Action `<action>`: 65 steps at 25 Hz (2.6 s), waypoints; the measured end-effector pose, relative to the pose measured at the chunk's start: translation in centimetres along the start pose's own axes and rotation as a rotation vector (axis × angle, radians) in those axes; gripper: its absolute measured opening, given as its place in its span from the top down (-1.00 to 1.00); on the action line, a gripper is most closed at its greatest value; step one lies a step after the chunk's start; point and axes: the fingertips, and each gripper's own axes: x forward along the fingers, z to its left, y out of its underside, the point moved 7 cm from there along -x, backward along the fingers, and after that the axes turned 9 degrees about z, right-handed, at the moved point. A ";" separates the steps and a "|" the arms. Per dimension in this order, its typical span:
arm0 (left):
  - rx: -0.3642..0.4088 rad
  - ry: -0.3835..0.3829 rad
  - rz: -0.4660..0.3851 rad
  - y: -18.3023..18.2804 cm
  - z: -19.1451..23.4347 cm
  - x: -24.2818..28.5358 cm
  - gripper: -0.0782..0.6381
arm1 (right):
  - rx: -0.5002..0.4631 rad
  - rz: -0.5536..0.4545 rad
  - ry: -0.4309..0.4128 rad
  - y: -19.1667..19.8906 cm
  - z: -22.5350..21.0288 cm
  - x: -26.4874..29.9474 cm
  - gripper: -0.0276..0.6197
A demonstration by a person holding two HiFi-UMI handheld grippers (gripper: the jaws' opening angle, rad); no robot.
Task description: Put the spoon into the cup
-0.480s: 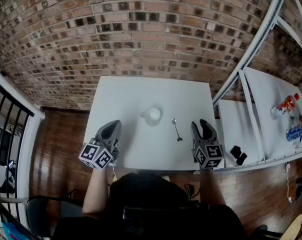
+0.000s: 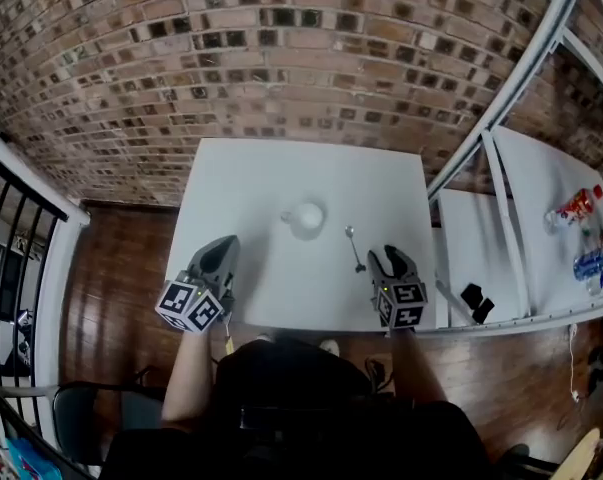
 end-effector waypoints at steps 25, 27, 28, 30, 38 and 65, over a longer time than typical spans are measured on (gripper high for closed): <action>-0.019 -0.053 0.050 1.2 0.9 -2.5 0.77 | 0.002 0.458 0.014 9.4 0.7 8.0 0.24; -0.022 -0.057 0.049 1.2 1.1 -2.6 0.77 | 0.006 0.450 0.012 9.4 0.7 8.0 0.24; -0.023 -0.058 0.049 1.2 1.2 -2.6 0.77 | 0.007 0.446 0.012 9.4 0.8 8.0 0.24; -0.023 -0.055 0.050 1.2 1.3 -2.5 0.77 | 0.006 0.445 0.012 9.4 0.8 8.0 0.24; -0.018 -0.026 0.052 1.3 0.8 -1.8 0.77 | -0.041 0.512 -0.003 9.2 1.2 7.7 0.52; 0.041 0.011 -0.039 -2.2 0.6 -0.5 0.77 | -0.146 -0.118 0.069 -9.7 -0.6 -1.5 0.52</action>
